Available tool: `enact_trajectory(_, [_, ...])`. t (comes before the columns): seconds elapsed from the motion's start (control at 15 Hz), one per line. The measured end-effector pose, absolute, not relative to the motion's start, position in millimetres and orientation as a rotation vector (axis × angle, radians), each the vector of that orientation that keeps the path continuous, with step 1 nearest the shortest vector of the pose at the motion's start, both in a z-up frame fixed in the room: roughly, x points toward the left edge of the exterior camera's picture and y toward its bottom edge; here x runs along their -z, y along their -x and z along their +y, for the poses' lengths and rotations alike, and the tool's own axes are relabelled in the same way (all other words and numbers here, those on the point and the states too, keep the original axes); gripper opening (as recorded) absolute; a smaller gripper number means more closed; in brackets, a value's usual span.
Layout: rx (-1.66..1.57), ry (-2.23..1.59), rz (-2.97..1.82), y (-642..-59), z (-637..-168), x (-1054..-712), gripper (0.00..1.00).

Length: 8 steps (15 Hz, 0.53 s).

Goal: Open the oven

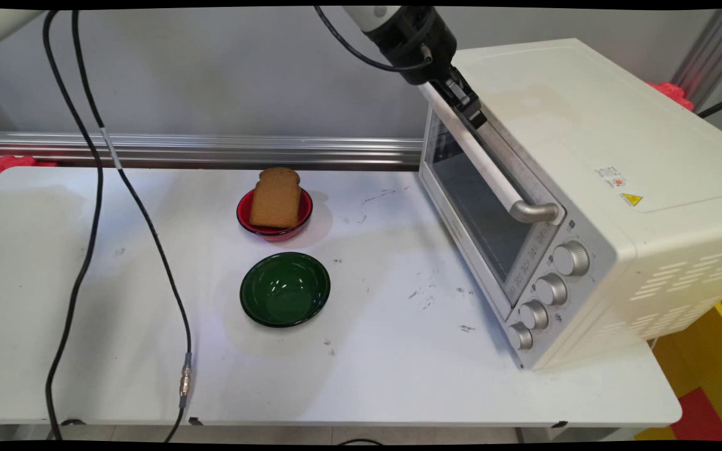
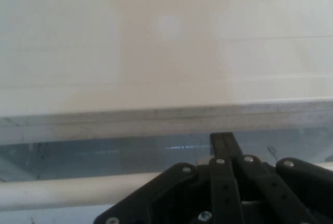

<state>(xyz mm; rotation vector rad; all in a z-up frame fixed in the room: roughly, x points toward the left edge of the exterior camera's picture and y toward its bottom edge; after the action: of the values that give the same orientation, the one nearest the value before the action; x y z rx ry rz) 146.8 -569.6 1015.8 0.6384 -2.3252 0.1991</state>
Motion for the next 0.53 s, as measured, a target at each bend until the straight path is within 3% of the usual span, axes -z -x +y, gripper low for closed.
enact_trajectory(0.53, [-0.191,-0.634,-2.339,-147,-571,-1000,0.00])
